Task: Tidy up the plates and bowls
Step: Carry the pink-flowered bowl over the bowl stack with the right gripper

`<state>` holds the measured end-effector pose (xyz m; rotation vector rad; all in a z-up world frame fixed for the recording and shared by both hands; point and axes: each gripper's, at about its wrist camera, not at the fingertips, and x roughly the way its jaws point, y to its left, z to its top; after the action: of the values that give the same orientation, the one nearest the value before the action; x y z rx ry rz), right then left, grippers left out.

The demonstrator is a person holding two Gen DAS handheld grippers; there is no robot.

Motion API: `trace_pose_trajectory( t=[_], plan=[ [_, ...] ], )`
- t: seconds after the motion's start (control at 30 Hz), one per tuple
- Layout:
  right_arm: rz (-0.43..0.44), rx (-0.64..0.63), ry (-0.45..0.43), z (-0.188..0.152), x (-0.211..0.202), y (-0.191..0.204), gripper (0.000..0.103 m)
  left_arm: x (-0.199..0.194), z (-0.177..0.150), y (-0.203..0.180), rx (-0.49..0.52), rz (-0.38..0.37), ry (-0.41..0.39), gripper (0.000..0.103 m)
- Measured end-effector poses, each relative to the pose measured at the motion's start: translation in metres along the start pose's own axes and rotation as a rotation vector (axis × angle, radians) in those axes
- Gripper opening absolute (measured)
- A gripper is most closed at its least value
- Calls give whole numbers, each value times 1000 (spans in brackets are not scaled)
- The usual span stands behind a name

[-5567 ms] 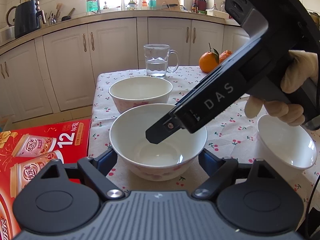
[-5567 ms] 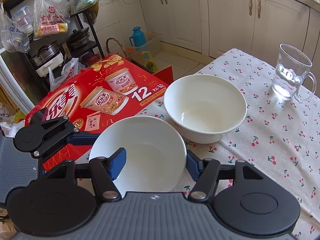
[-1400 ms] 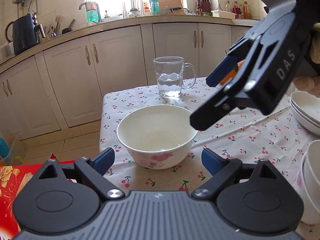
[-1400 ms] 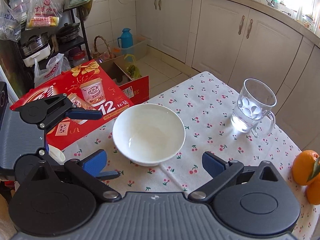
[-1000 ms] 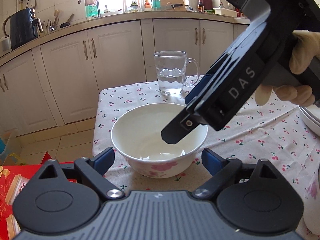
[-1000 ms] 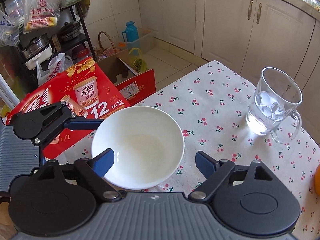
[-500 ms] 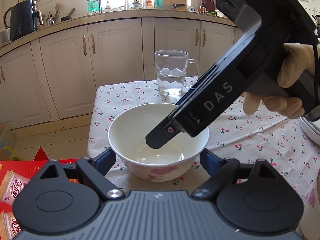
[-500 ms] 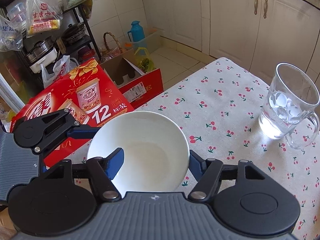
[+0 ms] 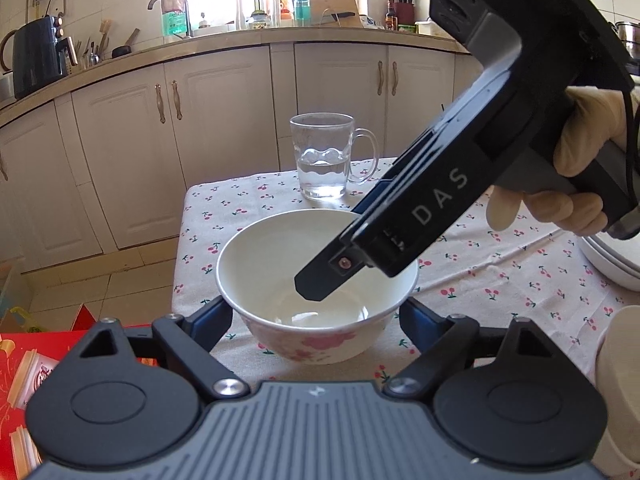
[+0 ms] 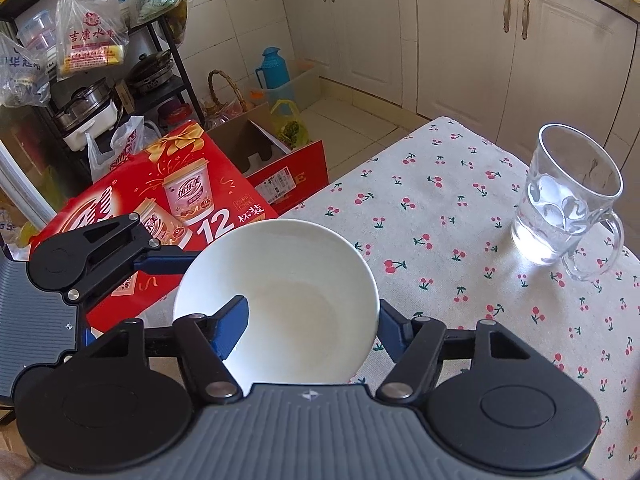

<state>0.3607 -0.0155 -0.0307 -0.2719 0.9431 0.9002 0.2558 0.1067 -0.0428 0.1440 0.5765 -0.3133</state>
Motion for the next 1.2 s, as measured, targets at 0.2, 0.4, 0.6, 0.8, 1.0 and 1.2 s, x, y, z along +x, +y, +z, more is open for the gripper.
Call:
trace_pose_trajectory(
  t=[0.2,0.4,0.6,0.8,1.0,1.2],
  plan=[
    [-7,-15,-15,-13,-28,14,74,-27,2,-18,20,-13,-29,90],
    [2,-8,-41,-33,-58,27,74,-56,4,-39,38,-33,-52,90],
    [-8,-14,-63,-58,-91,45,74,-85,3,-65,64,-49,-74,90],
    [-17,-12,-98,-84,-127,60,74,-107,1,-89,80,-73,-83,90],
    [-40,-12,-127,-110,-155,71,74,-120,-4,-113,98,-103,-86,90],
    [-54,17,-140,-137,-170,72,74,-120,-12,-132,104,-134,-63,90]
  ],
)
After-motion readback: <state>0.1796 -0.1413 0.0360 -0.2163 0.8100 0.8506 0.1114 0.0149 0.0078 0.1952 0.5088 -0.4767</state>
